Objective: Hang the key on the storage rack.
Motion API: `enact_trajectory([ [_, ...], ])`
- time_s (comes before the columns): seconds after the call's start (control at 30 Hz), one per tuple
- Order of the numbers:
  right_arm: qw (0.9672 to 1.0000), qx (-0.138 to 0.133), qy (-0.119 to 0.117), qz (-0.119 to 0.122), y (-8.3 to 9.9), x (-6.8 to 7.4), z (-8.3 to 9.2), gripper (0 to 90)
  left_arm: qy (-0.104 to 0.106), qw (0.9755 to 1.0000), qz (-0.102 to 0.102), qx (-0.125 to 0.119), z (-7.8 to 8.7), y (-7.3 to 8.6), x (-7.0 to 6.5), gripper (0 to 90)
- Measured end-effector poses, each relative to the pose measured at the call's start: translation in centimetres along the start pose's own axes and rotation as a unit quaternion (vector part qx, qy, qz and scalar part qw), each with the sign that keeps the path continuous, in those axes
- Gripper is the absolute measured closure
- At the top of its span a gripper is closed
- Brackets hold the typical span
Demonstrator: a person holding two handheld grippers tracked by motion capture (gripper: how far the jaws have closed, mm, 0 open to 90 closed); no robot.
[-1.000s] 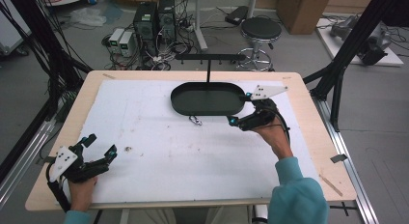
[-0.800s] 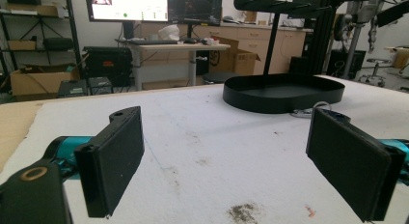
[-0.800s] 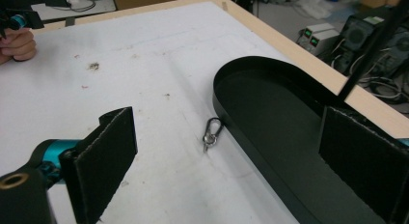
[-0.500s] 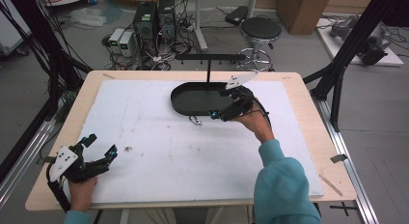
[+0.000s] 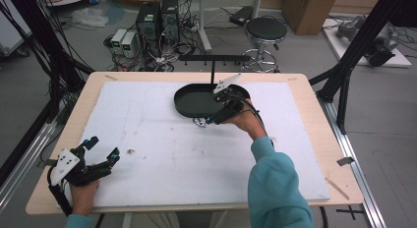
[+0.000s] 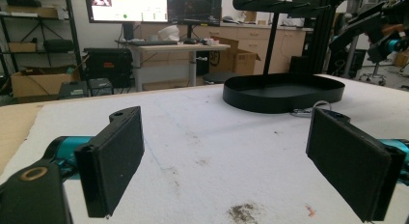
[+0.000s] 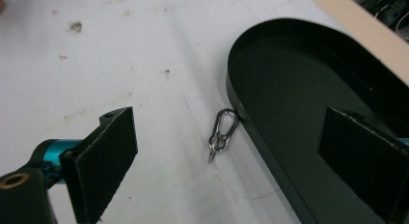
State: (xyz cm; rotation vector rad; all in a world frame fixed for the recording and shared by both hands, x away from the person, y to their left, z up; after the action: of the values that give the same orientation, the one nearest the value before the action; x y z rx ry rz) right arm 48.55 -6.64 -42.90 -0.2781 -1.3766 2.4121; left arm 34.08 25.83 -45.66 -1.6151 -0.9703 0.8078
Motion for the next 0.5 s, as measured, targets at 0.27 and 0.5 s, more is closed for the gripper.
enact_trajectory([
  [0.27, 0.9992, 0.038, -0.006, -0.003, 1.4, 0.0, -1.6, 6.6, 0.0, 1.0, 0.0, 0.0, 0.0, 0.0, 0.0, 13.7],
  [0.5, 0.998, 0.062, -0.016, -0.005, 2.2, 0.2, -2.5, 14.3, 0.0, 1.0, 0.0, 0.002, 0.0, 0.0, 0.0, 13.7],
])
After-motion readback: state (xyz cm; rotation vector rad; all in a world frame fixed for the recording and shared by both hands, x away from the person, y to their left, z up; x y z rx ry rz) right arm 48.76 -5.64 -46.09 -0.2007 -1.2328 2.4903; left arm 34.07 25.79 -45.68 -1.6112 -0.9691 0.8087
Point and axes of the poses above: each handheld gripper's, and its own axes: z roughly backward along the jaws, y roughly out of its underside, x roughly to its left, the point moved 10 cm from there along -z, roughly forward along the jaws, and after that the axes turned 13 degrees about -x, right-handed, at the moved point
